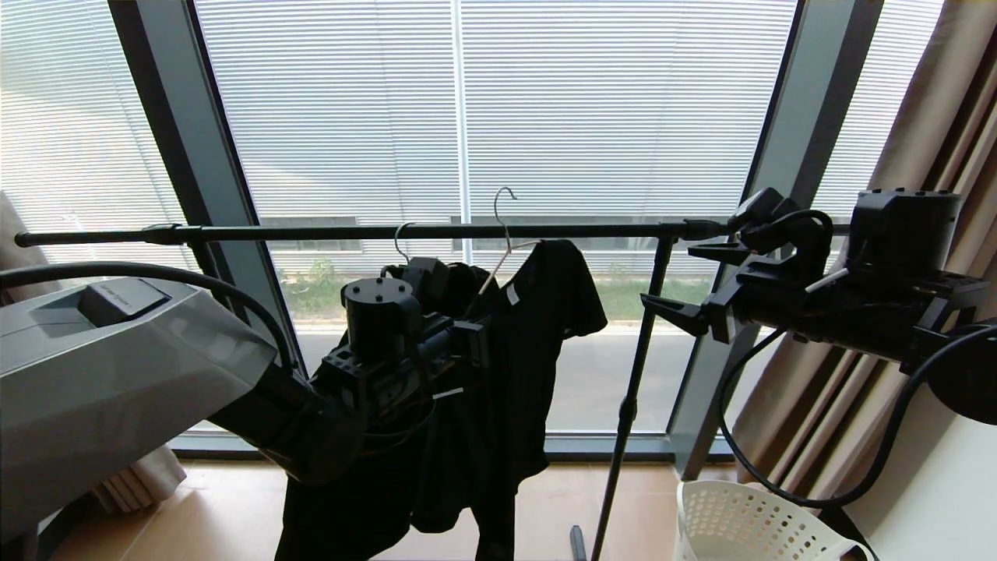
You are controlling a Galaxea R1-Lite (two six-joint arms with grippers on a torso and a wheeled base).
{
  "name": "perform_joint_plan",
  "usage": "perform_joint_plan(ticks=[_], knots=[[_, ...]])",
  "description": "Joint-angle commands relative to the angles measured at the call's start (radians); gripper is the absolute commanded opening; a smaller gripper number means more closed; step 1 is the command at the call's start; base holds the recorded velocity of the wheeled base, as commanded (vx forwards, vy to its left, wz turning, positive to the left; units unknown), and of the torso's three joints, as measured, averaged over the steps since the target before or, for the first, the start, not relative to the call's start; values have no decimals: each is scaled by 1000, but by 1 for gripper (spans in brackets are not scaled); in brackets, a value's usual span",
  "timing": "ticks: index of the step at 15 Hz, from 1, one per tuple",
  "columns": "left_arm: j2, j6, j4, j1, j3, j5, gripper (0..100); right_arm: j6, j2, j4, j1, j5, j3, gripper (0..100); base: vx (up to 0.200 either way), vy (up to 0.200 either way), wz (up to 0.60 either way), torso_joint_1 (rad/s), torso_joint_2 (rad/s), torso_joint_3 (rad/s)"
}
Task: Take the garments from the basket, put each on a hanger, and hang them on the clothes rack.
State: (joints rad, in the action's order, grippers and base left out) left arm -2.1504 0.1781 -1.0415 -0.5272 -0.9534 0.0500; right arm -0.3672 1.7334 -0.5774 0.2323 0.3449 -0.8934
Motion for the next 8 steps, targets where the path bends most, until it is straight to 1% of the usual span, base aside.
perform_joint_plan(ticks=[1,5,8], knots=[[-39,1,-12,0,-10,-2,0,-2,5,1,1,0,2,100,0,0,0,0,0,0],[-52,3,-14,-2,-16,-2,0,-4,8,1,1,0,2,100,0,0,0,0,0,0],[-78,21,-14,-2,-33,-2,0,-6,12,1,1,0,2,100,0,0,0,0,0,0]])
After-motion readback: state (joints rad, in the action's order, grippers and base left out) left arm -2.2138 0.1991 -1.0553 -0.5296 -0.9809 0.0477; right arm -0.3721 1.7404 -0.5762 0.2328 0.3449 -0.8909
